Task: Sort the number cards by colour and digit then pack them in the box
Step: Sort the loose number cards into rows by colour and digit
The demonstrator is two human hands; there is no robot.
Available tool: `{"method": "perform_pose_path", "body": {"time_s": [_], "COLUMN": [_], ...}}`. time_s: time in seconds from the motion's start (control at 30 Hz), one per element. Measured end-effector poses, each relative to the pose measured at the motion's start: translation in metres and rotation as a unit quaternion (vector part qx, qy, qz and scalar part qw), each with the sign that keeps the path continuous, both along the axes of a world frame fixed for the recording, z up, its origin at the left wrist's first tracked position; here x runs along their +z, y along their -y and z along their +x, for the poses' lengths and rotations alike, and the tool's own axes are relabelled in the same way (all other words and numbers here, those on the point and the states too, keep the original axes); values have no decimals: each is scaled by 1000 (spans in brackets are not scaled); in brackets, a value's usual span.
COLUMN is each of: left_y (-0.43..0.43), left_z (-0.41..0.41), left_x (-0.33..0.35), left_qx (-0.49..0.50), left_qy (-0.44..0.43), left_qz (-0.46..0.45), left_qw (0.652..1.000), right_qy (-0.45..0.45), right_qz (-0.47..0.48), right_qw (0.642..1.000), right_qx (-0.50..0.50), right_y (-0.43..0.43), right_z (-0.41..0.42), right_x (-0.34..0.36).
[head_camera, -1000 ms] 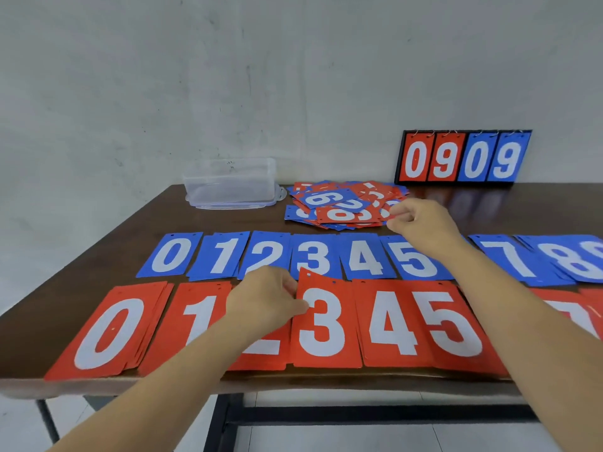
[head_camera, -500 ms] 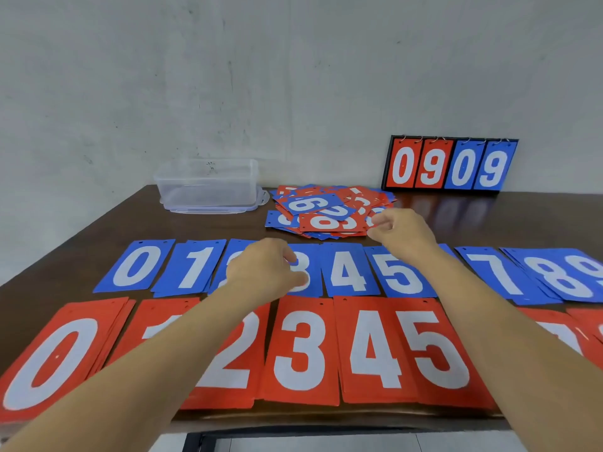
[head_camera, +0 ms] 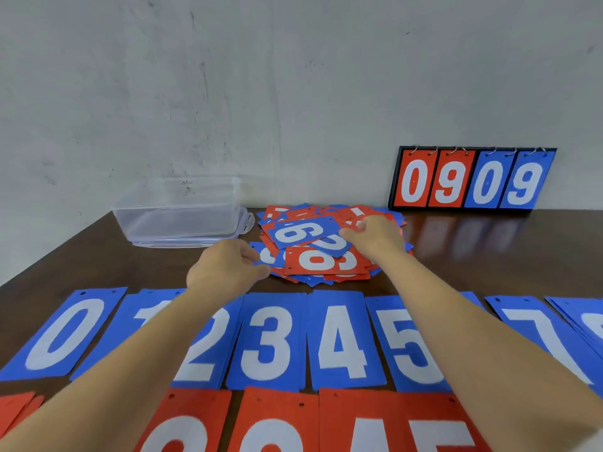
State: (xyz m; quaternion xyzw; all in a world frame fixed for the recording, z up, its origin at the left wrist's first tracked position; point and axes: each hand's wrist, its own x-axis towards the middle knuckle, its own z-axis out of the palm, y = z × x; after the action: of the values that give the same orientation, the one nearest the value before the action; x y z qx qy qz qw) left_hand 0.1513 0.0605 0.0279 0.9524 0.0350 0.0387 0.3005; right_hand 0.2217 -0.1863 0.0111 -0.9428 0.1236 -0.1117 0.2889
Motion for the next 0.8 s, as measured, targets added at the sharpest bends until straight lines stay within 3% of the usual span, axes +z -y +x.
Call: {"method": "perform_pose_path", "body": {"time_s": [0.17, 0.37, 0.5, 0.8], "left_y": [-18, -30, -32, -22], "left_z": [16, 30, 35, 42], "left_x": [-13, -20, -22, -11], "left_qx": [15, 16, 9, -16], "left_qy": [-10, -14, -22, 1], "left_qz": [-18, -22, -23, -35], "left_qw": [1000, 1000, 999, 999], "right_qy": [-37, -116, -143, 21], "right_qz": [-8, -100, -67, 9], "right_qw": [999, 987, 987, 998], "right_qx": [-16, -40, -39, -56], "right_y": [-29, -45, -39, -21], "right_z": [41, 61, 69, 56], "right_x": [-9, -21, -18, -27]}}
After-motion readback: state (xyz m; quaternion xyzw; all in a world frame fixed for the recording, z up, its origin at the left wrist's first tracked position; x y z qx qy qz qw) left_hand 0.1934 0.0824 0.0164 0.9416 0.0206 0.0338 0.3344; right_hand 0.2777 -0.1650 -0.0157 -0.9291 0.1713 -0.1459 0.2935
